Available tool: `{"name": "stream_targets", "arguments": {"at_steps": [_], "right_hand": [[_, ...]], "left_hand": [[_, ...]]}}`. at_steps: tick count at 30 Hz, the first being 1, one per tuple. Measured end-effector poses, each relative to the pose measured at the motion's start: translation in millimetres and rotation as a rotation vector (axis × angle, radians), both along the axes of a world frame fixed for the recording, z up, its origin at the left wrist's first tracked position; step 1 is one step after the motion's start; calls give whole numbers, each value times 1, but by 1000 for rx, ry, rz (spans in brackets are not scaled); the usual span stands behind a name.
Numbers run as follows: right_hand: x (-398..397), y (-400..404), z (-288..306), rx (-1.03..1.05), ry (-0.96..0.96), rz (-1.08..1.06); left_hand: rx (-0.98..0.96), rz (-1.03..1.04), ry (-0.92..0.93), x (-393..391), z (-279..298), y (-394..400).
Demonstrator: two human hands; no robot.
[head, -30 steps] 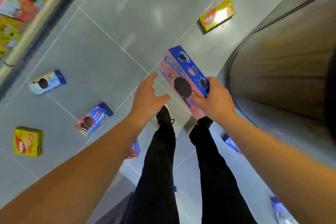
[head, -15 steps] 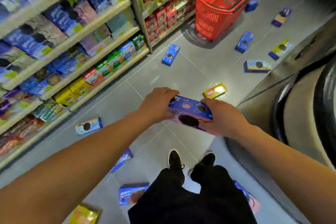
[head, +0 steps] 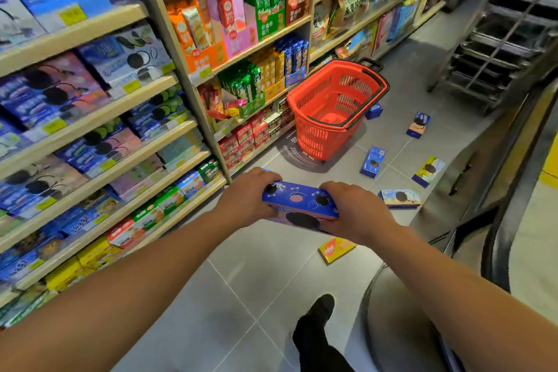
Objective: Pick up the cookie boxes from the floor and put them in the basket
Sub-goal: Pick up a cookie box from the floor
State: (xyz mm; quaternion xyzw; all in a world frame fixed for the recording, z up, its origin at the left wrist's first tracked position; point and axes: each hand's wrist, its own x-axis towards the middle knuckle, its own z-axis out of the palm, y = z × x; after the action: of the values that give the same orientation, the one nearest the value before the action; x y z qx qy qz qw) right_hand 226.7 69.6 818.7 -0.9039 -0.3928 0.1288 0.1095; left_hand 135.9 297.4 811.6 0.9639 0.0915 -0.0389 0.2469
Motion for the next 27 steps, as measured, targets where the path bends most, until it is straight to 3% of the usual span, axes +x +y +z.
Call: {"name": "stream_targets", "arguments": {"at_steps": [11, 27], "right_hand": [[186, 27, 24, 69, -21, -25], [478, 133, -10, -9, 58, -189]], "left_hand": [[82, -54, -60, 189, 29, 33], [27, -277, 22, 527, -13, 154]]}}
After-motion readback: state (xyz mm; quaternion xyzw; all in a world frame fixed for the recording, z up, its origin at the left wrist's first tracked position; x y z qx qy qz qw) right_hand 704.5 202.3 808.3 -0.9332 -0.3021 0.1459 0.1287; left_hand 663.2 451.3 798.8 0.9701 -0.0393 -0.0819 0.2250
